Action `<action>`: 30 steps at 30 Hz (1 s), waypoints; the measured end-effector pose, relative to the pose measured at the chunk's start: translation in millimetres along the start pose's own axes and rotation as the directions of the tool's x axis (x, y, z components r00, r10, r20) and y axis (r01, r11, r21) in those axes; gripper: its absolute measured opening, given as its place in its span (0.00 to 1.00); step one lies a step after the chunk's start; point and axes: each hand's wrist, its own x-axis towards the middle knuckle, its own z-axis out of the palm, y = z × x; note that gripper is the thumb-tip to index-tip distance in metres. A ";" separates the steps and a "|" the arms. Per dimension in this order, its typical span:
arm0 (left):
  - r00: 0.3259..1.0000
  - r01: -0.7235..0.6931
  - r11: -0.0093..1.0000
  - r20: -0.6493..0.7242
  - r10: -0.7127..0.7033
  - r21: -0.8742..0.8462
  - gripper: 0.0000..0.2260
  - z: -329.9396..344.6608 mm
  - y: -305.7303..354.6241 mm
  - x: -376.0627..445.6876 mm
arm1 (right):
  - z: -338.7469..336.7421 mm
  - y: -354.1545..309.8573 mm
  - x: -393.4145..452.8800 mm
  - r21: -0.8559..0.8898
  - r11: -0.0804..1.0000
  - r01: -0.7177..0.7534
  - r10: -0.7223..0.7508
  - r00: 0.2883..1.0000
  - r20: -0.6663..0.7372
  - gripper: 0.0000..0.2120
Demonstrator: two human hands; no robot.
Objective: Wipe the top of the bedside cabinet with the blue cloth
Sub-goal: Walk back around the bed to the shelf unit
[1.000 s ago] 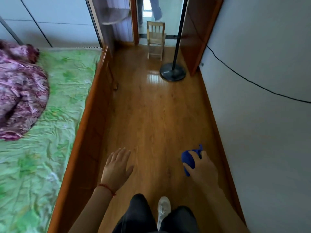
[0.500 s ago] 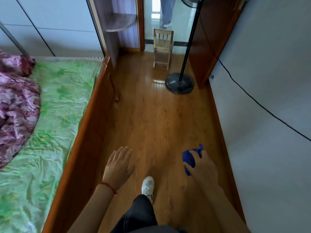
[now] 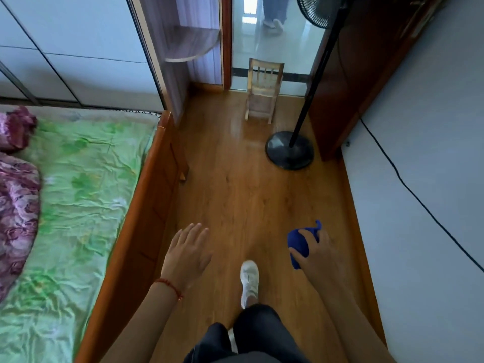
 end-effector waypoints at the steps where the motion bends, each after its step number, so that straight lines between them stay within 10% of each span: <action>1: 1.000 0.004 1.000 0.000 -0.004 0.004 0.26 3.7 -5.1 20.7 | 3.8 1.0 21.9 -0.011 1.000 -0.004 0.004 1.000 0.006 0.24; 30: 0.985 0.164 0.983 0.066 -0.158 -0.089 0.25 30.1 -226.6 586.7 | 73.0 -67.5 661.8 -0.107 0.983 0.148 -0.142 0.988 0.064 0.23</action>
